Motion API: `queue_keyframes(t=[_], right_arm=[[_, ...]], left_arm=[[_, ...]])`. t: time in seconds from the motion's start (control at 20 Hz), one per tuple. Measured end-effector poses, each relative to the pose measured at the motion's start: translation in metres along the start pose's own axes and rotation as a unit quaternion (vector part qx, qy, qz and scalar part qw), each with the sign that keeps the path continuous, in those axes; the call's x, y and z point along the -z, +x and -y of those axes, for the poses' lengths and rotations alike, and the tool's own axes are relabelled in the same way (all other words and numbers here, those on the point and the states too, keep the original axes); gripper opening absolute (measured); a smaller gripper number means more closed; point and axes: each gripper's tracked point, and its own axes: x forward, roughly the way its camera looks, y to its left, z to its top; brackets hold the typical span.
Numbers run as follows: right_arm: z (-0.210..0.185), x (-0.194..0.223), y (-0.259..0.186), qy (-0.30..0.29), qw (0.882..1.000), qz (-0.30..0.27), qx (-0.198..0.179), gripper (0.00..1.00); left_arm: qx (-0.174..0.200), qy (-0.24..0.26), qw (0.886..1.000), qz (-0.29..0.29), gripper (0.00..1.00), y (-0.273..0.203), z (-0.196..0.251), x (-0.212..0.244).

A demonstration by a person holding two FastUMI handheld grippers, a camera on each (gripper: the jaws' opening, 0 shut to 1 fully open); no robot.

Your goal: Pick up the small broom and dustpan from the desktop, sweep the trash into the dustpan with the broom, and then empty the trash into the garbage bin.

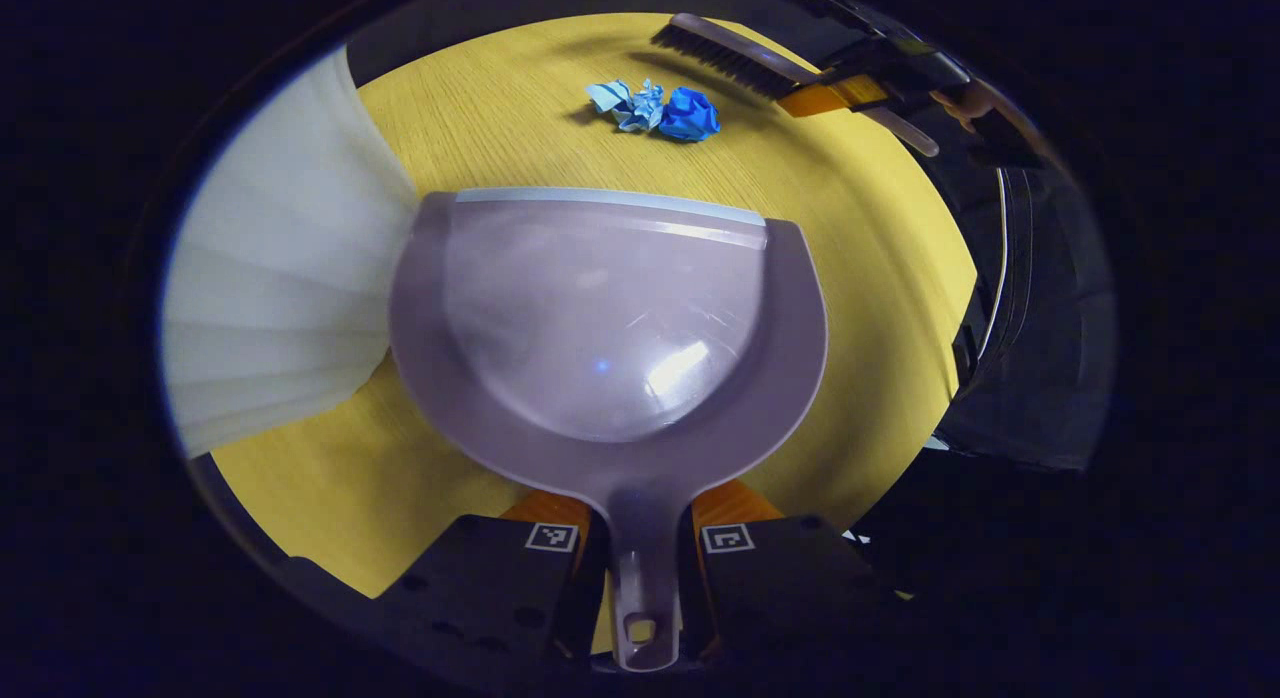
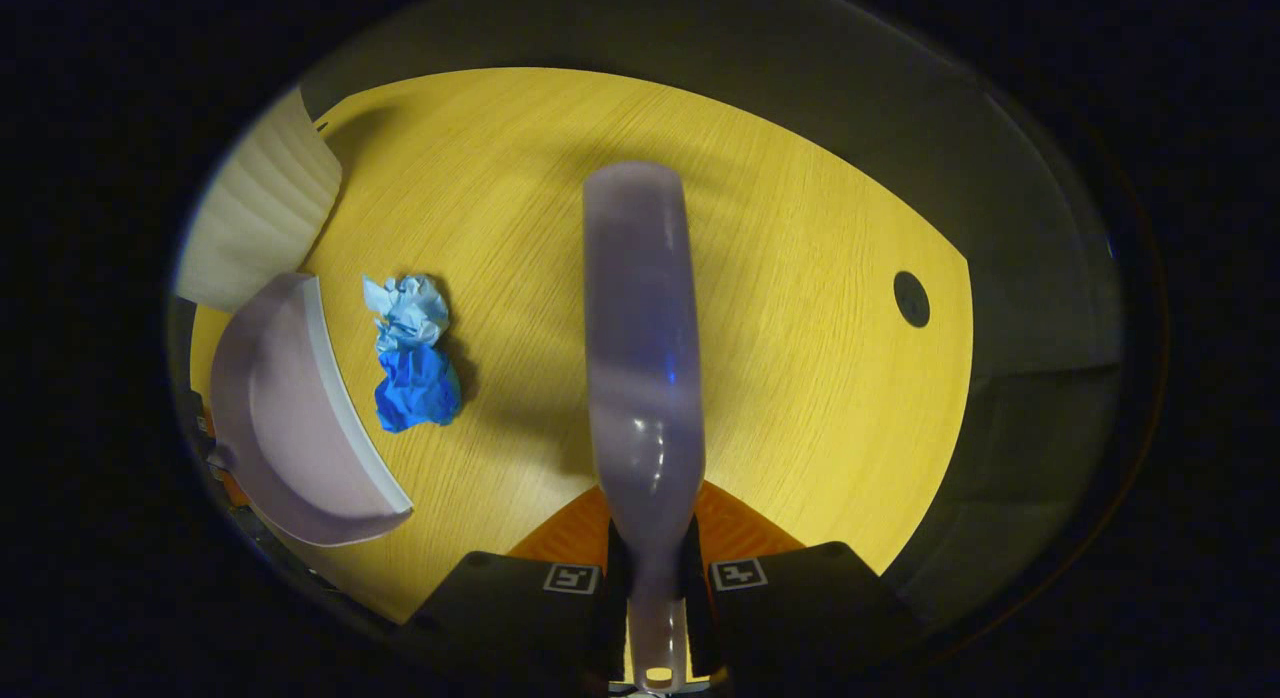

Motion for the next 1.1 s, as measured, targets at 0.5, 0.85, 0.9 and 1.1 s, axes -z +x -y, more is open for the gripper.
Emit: queue_keyframes(t=[0.5,0.85,0.9,1.1], right_arm=[[-0.056,-0.002,0.012,-0.088,0.995,-0.012,-0.054,0.26],[-0.135,0.033,-0.036,-0.124,0.969,-0.048,-0.208,0.27],[-0.138,0.038,-0.040,-0.114,0.965,-0.061,-0.227,0.27],[-0.119,0.051,-0.034,-0.120,0.973,-0.062,-0.190,0.27]], left_arm=[[-0.003,0.021,1.000,0.001,0.29,0.004,-0.005,-0.022],[-0.001,0.021,1.000,0.011,0.29,0.004,-0.009,-0.020],[0.001,0.019,1.000,0.016,0.29,0.004,-0.009,-0.021],[0.007,0.005,0.999,0.042,0.29,0.009,-0.006,-0.023]])
